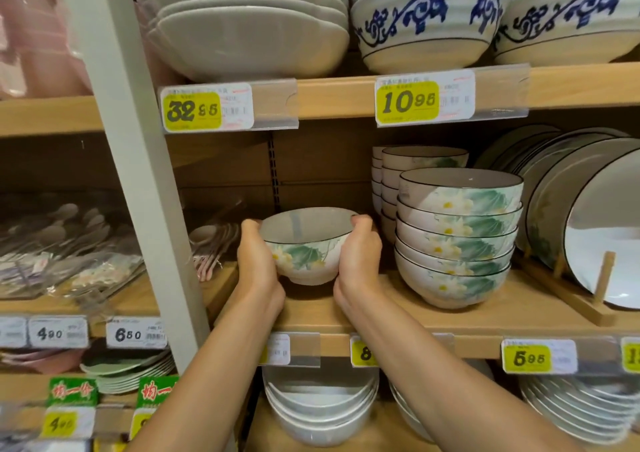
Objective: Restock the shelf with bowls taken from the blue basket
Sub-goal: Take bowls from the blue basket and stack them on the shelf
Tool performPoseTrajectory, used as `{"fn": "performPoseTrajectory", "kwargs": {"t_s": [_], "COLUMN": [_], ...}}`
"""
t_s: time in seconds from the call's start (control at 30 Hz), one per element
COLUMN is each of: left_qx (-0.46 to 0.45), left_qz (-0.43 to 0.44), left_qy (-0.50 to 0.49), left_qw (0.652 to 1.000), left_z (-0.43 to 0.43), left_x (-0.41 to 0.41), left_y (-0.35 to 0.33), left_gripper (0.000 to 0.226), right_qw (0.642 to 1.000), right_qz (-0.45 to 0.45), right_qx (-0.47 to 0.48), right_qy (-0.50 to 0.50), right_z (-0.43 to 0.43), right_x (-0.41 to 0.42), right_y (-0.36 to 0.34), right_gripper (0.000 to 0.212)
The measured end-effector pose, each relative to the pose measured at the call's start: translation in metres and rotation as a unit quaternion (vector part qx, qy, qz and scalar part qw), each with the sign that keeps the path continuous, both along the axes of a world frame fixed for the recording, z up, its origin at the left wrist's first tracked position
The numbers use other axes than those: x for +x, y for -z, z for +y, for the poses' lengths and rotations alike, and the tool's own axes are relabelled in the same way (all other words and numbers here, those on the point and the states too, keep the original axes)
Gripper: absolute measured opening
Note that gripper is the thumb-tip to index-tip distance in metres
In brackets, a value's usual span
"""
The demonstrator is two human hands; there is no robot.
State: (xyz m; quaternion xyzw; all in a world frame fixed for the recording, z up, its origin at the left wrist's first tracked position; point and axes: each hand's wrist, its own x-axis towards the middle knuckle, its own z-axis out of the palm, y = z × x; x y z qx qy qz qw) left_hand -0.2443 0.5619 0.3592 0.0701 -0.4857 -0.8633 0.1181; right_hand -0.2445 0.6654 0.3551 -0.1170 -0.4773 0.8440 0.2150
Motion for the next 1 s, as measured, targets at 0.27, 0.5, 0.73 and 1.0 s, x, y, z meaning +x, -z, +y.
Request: {"fn": "performPoseTrajectory", "kwargs": {"t_s": [0.27,0.5,0.73,1.0], "left_qx": [0.005,-0.058,-0.137,-0.137], "left_qz": [-0.074,-0.122,-0.095,-0.094], "left_qy": [-0.003,0.008,-0.002,-0.009], "left_qw": [0.997,0.991,0.986,0.986], "left_z": [0.018,0.026,0.03,0.03], "left_x": [-0.04,-0.073,-0.089,-0.078], "left_y": [0.004,0.001,0.006,0.017], "left_gripper": [0.031,0.04,0.04,0.045], "right_qw": [0.996,0.996,0.996,0.99], "right_qz": [-0.066,-0.078,-0.084,-0.106], "right_qx": [0.029,0.014,-0.008,0.074], "right_qy": [0.045,0.051,0.027,0.058], "right_z": [0.008,0.017,0.026,0.019], "right_x": [-0.04,-0.062,-0.074,-0.075], "right_y": [0.006,0.007,0.008,0.028], "right_gripper": [0.04,0.035,0.037,0.05]}}
